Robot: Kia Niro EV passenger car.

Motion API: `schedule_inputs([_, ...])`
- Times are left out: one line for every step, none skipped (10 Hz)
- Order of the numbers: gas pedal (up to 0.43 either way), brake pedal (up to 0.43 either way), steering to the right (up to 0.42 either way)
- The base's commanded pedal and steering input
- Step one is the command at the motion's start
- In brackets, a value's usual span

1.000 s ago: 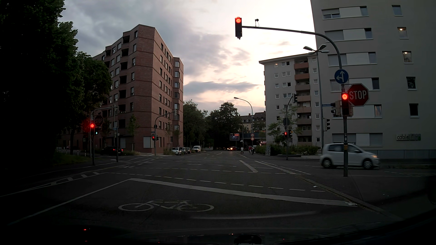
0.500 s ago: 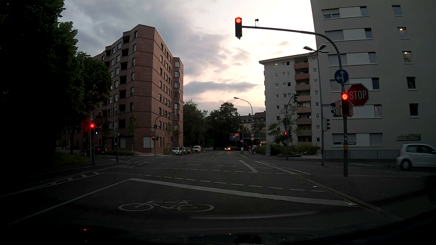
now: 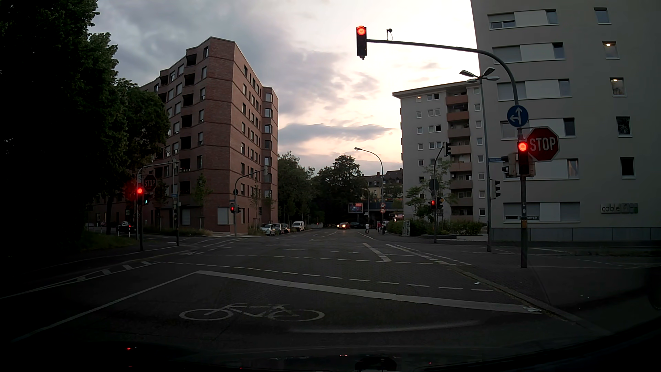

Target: Follow the waypoints while adhering to traffic rules and regulations

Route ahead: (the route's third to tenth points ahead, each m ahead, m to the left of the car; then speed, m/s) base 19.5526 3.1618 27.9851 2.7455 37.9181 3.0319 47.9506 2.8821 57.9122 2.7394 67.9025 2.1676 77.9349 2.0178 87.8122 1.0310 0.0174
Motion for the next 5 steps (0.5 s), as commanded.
schedule_inputs([0.000,0.159,-0.008])
schedule_inputs([0.000,0.159,-0.008])
schedule_inputs([0.000,0.159,-0.008])
schedule_inputs([0.000,0.159,-0.008])
schedule_inputs([0.000,0.159,-0.011])
